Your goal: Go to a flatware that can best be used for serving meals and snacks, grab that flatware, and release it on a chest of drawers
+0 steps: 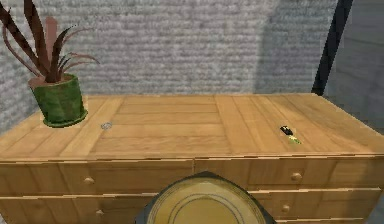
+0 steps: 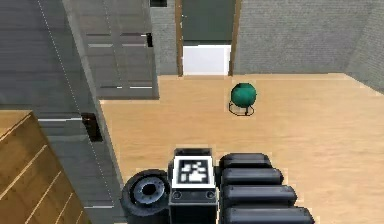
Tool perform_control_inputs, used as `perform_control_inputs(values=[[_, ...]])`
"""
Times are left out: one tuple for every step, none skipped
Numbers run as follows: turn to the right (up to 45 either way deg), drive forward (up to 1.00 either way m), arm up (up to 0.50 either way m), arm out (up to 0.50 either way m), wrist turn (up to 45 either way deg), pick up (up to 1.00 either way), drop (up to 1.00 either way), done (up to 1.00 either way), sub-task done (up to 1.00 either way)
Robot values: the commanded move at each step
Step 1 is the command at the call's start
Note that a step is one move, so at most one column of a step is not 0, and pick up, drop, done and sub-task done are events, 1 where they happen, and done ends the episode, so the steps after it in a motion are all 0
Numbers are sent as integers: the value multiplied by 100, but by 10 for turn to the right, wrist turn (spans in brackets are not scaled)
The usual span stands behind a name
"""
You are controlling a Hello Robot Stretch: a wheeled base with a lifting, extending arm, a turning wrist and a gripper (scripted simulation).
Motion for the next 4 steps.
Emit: perform_control_inputs(values=[[0,5,0,0,0,0,0,0,0],[60,0,0,0,0,0,0,0,0],[-30,0,0,0,0,0,0,0,0],[30,0,0,0,0,0,0,0,0]])
